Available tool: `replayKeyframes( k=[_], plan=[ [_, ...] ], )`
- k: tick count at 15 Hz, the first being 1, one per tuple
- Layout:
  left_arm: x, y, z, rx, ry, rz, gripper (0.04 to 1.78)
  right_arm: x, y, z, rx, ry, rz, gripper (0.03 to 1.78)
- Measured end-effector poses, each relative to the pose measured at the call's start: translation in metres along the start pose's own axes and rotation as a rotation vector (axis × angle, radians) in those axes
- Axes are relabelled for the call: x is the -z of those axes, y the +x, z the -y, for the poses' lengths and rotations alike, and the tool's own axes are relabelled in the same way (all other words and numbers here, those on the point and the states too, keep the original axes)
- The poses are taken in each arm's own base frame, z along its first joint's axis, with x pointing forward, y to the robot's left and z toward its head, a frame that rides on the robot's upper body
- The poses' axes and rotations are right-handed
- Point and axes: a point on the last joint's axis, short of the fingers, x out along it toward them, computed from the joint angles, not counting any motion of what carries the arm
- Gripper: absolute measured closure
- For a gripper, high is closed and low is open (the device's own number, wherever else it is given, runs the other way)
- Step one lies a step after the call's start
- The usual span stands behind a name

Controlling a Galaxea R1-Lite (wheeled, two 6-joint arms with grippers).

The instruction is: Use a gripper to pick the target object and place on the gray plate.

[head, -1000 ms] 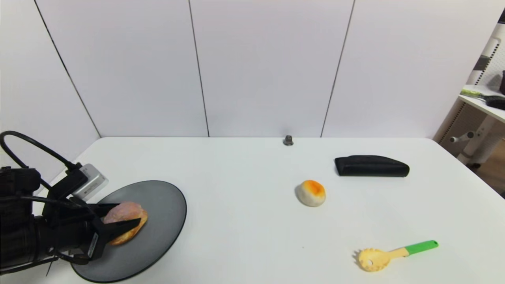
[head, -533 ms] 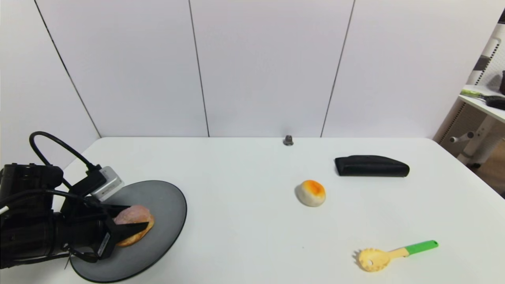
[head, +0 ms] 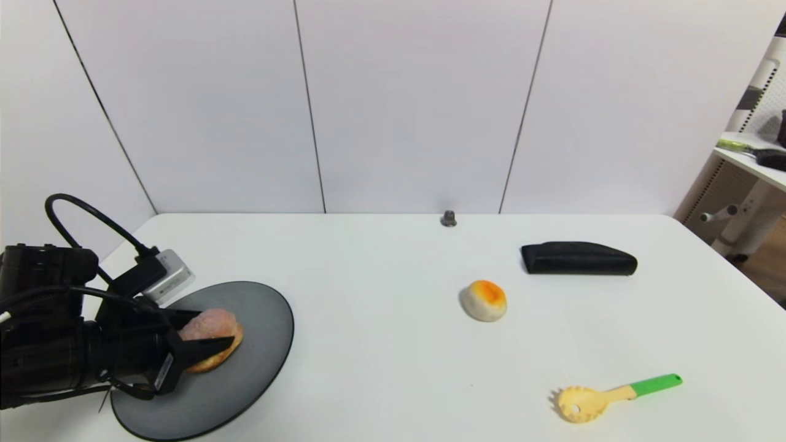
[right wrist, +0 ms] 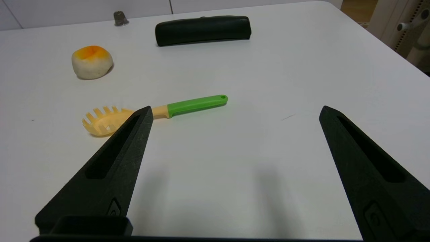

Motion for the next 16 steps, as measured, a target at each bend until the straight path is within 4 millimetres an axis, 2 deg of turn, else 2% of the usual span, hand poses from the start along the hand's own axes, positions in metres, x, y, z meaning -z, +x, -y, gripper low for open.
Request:
replayKeyframes(
  k=[3,6,12,14,16],
  plan=[
    [0.000,-0.001,0.001,0.002,-0.002,-0.004,0.70,0.000,0.000,0.000,0.000,0.000,0.000,0.10],
    [0.002,-0.001,0.002,0.007,-0.008,-0.012,0.50,0.000,0.000,0.000,0.000,-0.001,0.000,0.10],
    [-0.003,-0.006,0.002,-0.006,0.009,0.016,0.30,0.000,0.000,0.000,0.000,0.000,0.000,0.10],
    [-0.015,-0.015,0.002,-0.030,0.038,0.067,0.26,0.000,0.000,0.000,0.000,0.000,0.000,0.10],
    [-0.025,-0.035,0.007,-0.068,0.060,0.115,0.22,0.000,0.000,0.000,0.000,0.000,0.000,0.10]
  ],
)
